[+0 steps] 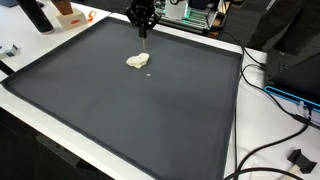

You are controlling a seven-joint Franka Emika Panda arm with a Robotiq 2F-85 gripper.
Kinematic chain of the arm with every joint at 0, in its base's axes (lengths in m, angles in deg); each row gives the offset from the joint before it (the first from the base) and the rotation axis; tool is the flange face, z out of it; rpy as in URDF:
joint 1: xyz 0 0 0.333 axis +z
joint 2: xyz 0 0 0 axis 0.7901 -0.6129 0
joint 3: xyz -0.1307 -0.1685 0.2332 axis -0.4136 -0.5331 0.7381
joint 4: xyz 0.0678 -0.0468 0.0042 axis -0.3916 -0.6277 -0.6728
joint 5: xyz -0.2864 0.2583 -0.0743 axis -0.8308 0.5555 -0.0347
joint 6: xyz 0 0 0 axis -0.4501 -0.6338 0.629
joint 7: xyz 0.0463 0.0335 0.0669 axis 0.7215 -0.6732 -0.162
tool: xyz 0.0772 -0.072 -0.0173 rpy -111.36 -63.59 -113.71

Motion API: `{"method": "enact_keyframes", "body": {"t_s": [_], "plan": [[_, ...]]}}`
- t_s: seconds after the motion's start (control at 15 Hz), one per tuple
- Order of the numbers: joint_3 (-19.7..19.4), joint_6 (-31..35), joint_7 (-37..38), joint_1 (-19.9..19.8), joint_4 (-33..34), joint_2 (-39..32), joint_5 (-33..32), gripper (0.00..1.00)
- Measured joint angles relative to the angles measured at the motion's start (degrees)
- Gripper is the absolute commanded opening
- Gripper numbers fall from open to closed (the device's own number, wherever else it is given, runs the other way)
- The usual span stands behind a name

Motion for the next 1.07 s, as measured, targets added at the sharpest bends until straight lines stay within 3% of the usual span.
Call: {"method": "enact_keyframes", "body": {"t_s": [1.07], "plan": [[-0.57, -2.44, -0.14, 0.2, 0.35, -2.92, -4.24, 0.03]]}}
